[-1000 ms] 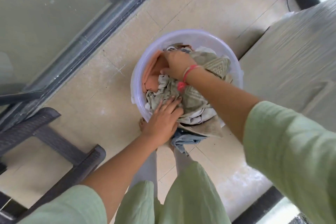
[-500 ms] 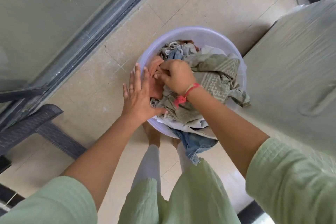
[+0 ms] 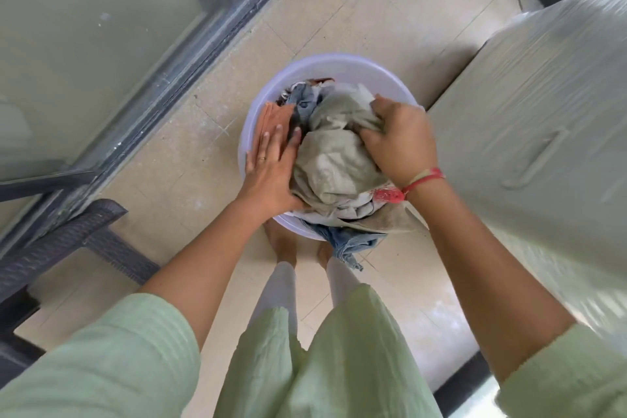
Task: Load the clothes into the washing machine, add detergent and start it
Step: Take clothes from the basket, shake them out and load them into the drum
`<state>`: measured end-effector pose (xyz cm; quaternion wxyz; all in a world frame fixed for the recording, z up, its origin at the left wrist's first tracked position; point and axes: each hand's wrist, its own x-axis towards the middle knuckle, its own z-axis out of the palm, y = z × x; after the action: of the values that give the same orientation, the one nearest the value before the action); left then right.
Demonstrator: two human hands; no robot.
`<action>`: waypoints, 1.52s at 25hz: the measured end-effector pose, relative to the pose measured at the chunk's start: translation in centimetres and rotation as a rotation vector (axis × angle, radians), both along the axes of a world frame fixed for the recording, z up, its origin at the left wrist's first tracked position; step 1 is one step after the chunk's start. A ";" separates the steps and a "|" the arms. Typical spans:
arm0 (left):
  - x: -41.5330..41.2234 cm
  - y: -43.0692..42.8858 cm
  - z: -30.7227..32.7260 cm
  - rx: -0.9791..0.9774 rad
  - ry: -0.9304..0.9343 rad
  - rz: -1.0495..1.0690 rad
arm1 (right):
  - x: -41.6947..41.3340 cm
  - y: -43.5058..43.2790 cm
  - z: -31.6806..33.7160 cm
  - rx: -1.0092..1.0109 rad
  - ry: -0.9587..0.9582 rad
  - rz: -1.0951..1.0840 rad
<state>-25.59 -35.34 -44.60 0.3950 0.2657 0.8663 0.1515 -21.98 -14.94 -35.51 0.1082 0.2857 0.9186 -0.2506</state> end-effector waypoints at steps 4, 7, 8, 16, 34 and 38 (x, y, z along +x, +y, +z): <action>-2.0 -0.6 3.9 0.014 0.004 0.094 | 0.7 1.8 11.4 0.119 0.273 -0.072; -2.7 -0.6 9.2 0.130 -0.070 0.123 | 3.4 0.9 16.1 0.119 0.262 -0.007; -2.6 -0.3 11.3 0.183 -0.093 0.118 | 4.4 0.3 17.1 0.129 0.278 -0.022; -2.4 4.0 23.5 0.434 -0.136 -0.013 | 10.0 -3.0 25.0 0.109 0.359 -0.141; -5.6 4.6 46.5 0.770 0.628 0.075 | 7.2 1.2 41.4 0.224 0.864 -0.405; -6.5 6.4 49.6 0.703 0.650 0.010 | 6.2 1.5 43.4 0.187 0.781 -0.409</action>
<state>-32.09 -28.93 5.01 -0.0109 0.4125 0.8425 0.3464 -15.83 -13.40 7.89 -0.3247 0.3540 0.8339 -0.2717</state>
